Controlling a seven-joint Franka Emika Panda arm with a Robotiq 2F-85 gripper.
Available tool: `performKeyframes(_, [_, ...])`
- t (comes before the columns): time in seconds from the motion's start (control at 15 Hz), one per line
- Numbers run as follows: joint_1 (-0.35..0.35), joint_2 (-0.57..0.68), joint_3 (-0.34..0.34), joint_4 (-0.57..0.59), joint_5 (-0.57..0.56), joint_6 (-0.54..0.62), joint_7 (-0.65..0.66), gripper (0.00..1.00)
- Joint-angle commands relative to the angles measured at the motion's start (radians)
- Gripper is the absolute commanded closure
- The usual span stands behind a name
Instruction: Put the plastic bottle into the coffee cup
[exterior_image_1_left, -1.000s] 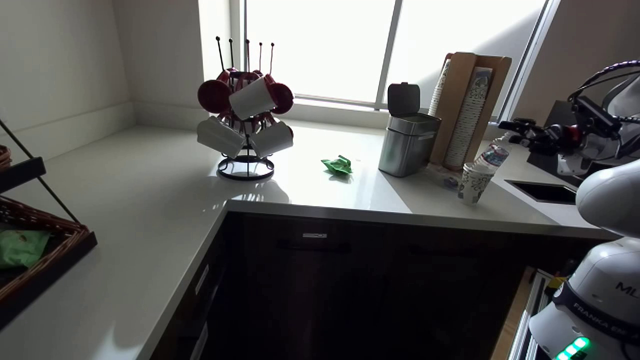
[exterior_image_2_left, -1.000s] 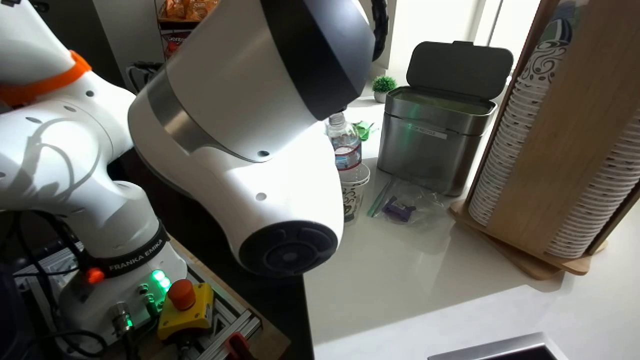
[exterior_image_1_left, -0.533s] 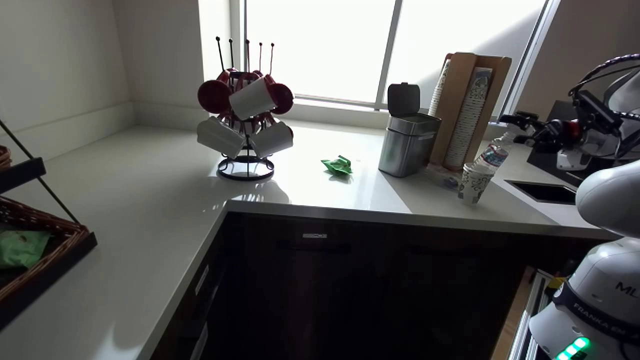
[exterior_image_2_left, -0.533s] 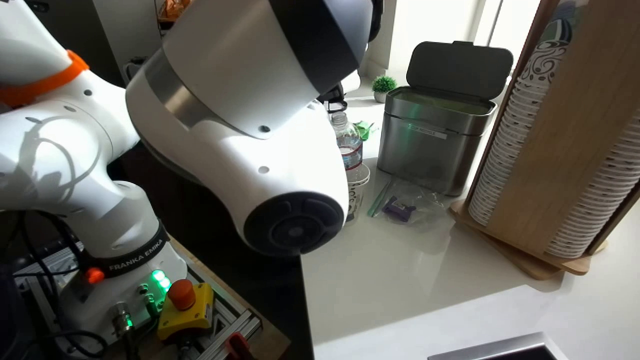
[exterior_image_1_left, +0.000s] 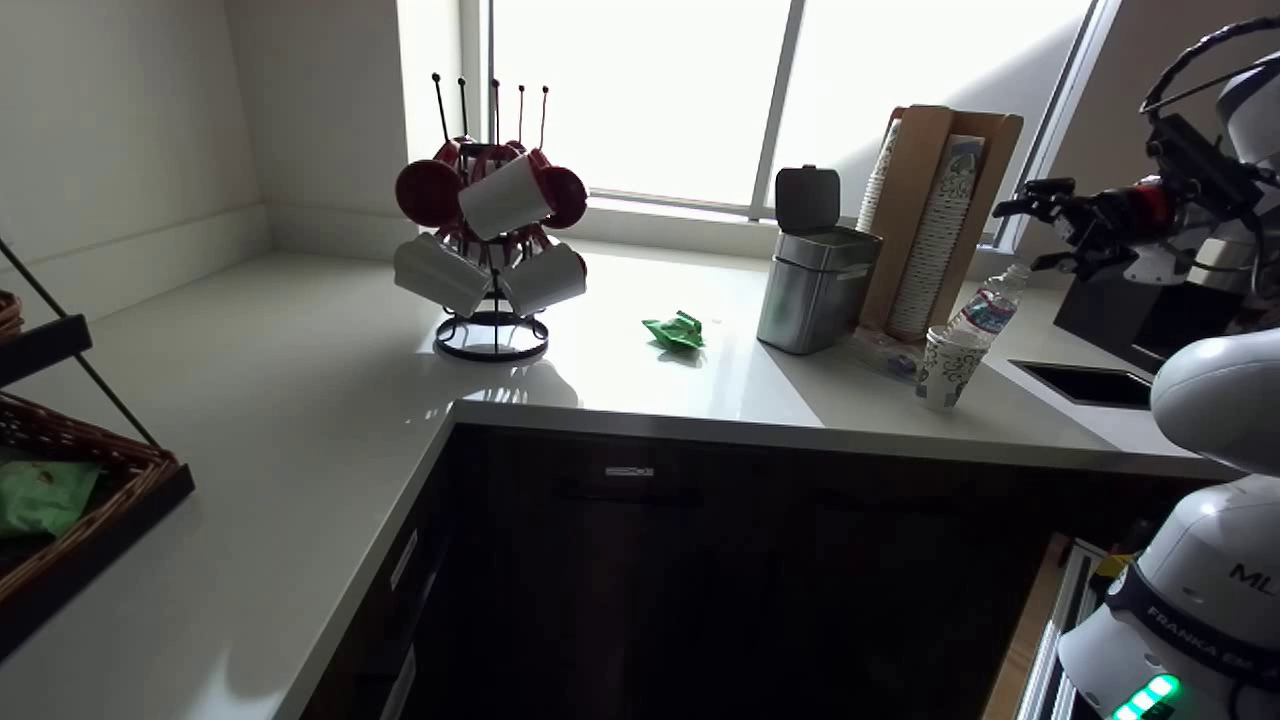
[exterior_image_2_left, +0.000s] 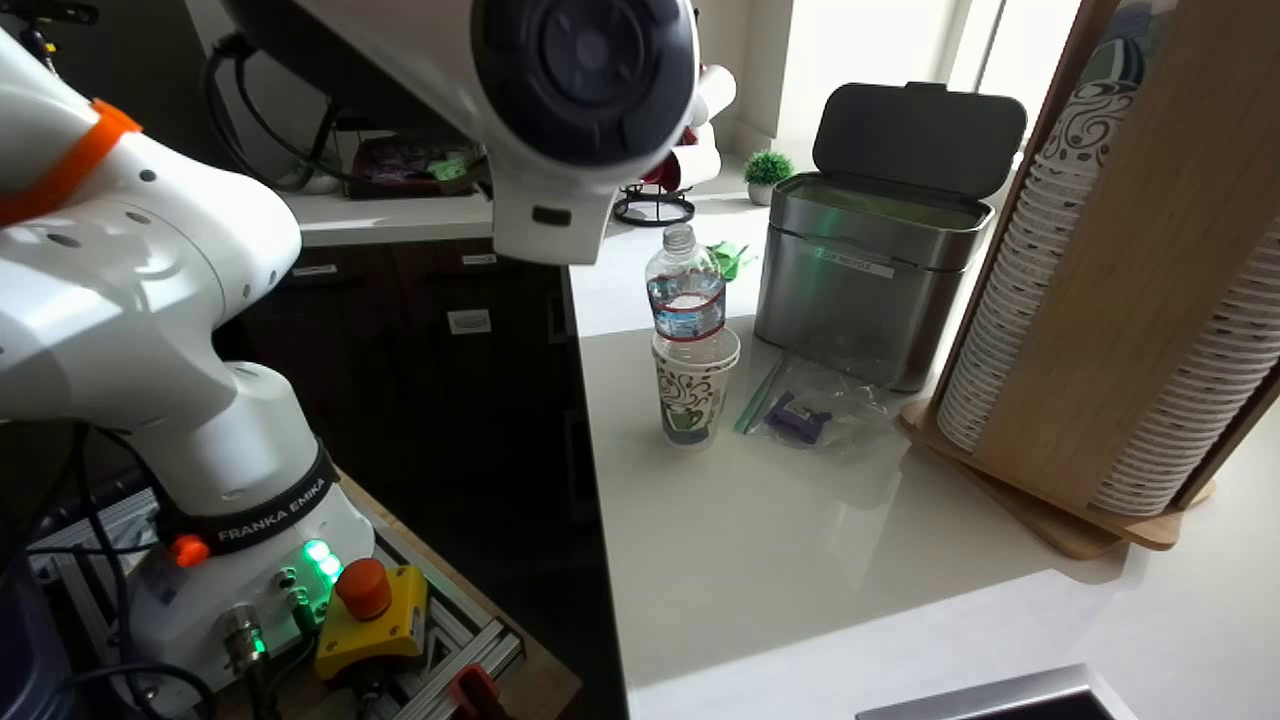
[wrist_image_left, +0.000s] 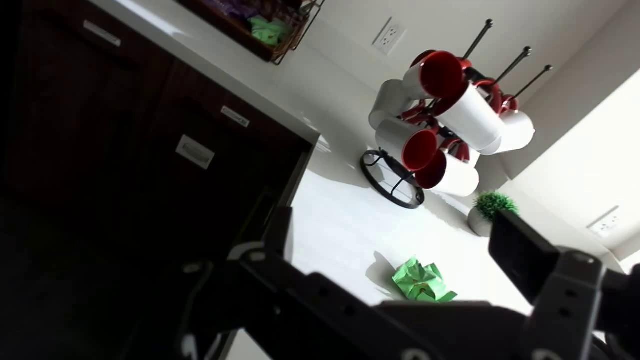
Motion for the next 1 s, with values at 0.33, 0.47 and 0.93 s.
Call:
performKeyframes(0.33, [-0.017,-0.301,0.17,-0.009,-0.183,0.108,0.061,0.0])
performKeyframes(0.47, [-0.012,-0.343,0.186,0.0,-0.242,0.132,0.054,0.0])
performKeyframes(0.93, [0.074,-0.351,0.217,0.012,-0.364,0.234,0.063,0.0])
